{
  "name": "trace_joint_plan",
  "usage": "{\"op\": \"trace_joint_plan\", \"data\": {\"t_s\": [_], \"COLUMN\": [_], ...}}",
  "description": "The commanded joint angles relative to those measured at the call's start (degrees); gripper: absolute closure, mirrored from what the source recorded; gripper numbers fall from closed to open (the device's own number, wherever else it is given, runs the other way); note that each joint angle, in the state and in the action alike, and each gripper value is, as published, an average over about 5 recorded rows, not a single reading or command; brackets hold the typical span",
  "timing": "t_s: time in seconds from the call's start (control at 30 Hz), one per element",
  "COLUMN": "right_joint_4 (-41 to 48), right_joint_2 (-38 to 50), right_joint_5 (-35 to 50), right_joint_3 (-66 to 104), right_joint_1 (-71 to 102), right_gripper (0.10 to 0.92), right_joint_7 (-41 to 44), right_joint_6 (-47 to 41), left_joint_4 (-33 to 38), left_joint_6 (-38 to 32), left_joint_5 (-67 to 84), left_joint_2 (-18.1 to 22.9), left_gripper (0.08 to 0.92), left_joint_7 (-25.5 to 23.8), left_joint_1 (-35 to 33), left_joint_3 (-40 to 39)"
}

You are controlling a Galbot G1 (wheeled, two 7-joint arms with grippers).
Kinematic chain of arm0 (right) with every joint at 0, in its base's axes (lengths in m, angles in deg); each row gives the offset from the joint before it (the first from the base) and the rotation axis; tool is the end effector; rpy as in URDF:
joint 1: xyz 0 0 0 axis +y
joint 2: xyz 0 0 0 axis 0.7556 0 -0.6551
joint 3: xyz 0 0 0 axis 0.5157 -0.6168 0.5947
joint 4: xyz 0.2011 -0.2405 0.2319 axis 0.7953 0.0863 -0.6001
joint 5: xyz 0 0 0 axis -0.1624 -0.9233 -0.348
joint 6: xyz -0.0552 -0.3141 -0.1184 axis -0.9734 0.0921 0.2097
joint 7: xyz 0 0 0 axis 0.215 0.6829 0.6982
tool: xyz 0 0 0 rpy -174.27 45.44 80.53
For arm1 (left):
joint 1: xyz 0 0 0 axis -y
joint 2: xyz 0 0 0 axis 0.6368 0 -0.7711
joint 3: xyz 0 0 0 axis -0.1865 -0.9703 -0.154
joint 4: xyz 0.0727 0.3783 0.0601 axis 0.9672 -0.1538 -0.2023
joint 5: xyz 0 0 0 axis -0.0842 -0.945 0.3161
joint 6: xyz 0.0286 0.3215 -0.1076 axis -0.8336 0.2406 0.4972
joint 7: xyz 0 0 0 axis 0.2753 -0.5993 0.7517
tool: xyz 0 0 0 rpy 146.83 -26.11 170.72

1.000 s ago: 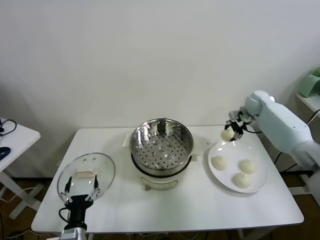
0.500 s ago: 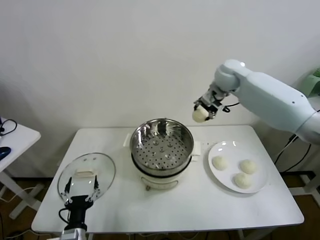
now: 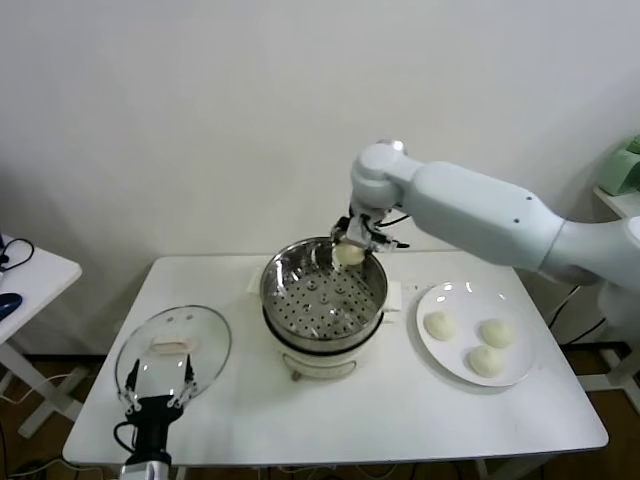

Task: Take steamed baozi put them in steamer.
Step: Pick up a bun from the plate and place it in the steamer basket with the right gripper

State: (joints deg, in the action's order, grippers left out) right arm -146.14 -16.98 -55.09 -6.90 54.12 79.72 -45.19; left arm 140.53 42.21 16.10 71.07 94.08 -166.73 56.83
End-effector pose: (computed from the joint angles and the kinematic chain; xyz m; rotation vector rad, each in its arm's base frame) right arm 0.5743 0.1248 -0.0542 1.6816 -0.3637 2.5206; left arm 0.0946 0.0567 -0.3918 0.3436 -3.0350 -0.3002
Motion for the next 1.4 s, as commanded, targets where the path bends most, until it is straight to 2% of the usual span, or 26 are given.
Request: {"op": "trace_joint_plan", "data": {"t_s": [0.03, 0.33, 0.73, 0.87, 1.03, 1.17, 1.27, 1.4], "right_joint_4": [3.73, 8.89, 11.36, 11.26, 11.01, 9.83, 7.56, 2.72], "right_joint_2": [-6.31, -9.08, -10.87, -10.51, -10.25, -9.36, -7.58, -2.6], "right_joint_5": [-12.24, -18.9, -21.78, -20.68, -20.36, -19.99, -16.83, -8.6], "right_joint_3": [-0.08, 2.75, 4.45, 4.3, 4.56, 5.21, 5.11, 3.77], "right_joint_1": [5.23, 8.6, 11.01, 11.12, 10.99, 9.97, 8.03, 3.23], "right_gripper": [0.364, 0.36, 0.34, 0.313, 0.222, 0.204, 0.203, 0.203], "right_joint_7": [-1.62, -3.42, -4.03, -3.9, -3.74, -3.38, -2.58, -0.53], "right_joint_6": [6.01, 9.26, 10.69, 10.88, 11.16, 11.34, 11.09, 8.89], "left_joint_4": [-0.69, -0.95, -1.83, -2.01, -2.19, -2.04, -1.99, -1.96], "left_joint_6": [-0.65, -1.07, -1.42, -1.32, -1.21, -1.12, -1.04, -0.86], "left_joint_5": [0.3, 0.41, 0.35, 0.31, 0.27, 0.27, 0.31, 0.32], "left_joint_2": [-0.15, -0.32, -0.06, 0.03, 0.16, 0.32, 0.33, 0.33], "left_gripper": [0.177, 0.177, 0.177, 0.177, 0.177, 0.177, 0.177, 0.177], "left_joint_7": [0.24, 0.22, 0.31, 0.35, 0.47, 0.59, 0.65, 0.65], "left_joint_1": [-0.94, -1.68, -1.81, -1.64, -1.49, -1.57, -1.68, -1.61], "left_joint_3": [0.25, 0.51, 0.63, 0.65, 0.59, 0.63, 0.73, 0.74]}}
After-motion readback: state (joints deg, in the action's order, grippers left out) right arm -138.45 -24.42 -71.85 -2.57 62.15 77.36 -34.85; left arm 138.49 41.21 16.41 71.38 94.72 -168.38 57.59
